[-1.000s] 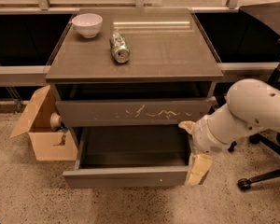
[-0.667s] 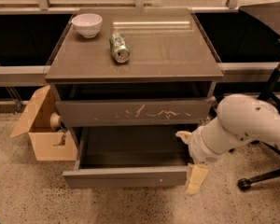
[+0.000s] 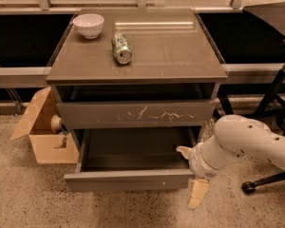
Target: Close middle drawer
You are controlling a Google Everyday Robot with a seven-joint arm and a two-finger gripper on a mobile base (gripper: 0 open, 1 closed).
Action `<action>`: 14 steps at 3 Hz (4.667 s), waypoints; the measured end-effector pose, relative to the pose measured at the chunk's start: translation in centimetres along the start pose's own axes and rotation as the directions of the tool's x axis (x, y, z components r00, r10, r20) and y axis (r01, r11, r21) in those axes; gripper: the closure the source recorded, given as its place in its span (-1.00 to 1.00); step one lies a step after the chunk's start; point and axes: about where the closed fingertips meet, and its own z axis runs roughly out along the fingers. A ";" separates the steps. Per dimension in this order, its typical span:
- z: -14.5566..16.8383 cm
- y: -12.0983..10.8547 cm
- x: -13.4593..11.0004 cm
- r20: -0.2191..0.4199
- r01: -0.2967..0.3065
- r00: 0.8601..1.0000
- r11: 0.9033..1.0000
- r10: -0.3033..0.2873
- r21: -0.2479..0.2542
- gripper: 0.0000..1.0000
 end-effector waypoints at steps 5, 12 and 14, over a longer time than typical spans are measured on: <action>12.7 -1.7 3.8 0.133 0.137 0.982 0.990 -0.133 -0.022 0.45; 17.4 -5.1 6.9 0.110 0.009 0.994 1.000 -0.007 -0.018 -1.00; 17.6 -7.0 7.3 0.142 0.006 0.990 1.000 -0.003 -0.021 -0.72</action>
Offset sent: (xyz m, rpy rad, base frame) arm 0.0103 0.0090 -0.0919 0.0699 0.0157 0.1319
